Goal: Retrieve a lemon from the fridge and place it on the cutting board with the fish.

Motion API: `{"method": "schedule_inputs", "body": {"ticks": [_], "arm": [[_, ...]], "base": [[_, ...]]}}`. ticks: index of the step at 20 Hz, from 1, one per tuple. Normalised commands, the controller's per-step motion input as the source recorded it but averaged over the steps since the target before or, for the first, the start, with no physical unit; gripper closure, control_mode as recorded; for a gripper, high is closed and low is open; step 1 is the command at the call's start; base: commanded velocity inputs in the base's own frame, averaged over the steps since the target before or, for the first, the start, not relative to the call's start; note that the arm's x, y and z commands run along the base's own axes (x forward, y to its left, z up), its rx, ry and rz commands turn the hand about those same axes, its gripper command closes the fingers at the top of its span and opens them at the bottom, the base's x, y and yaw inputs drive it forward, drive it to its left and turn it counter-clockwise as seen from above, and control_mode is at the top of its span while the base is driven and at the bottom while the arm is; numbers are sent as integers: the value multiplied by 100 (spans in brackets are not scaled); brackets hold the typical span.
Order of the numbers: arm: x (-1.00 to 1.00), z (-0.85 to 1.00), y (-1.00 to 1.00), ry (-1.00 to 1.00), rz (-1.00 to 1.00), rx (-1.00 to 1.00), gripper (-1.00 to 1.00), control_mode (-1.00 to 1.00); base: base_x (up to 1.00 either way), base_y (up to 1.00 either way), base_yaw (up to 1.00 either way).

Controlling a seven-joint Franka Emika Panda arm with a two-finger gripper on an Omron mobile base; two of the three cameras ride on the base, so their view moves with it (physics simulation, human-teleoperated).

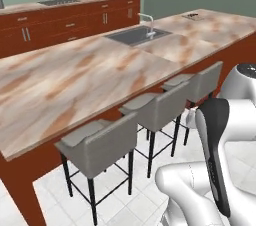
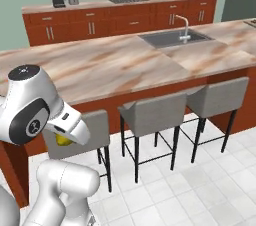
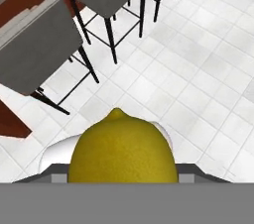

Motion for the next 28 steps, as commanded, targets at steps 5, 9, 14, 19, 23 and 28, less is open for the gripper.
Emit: {"method": "schedule_inputs", "body": {"ticks": [5, 9, 14, 19, 23, 28], "arm": [[0, 0, 0, 0, 0, 0, 100, 100], [0, 0, 0, 0, 0, 0, 100, 100], [0, 0, 0, 0, 0, 0, 100, 100], [0, 0, 0, 0, 0, 0, 100, 100], [0, 0, 0, 0, 0, 0, 100, 100], [0, 0, 0, 0, 0, 0, 100, 100]], "base": [[71, -100, 0], [76, -100, 0], [87, -100, 0], [97, -100, 0], [100, -100, 0], [99, -100, 0]]}}
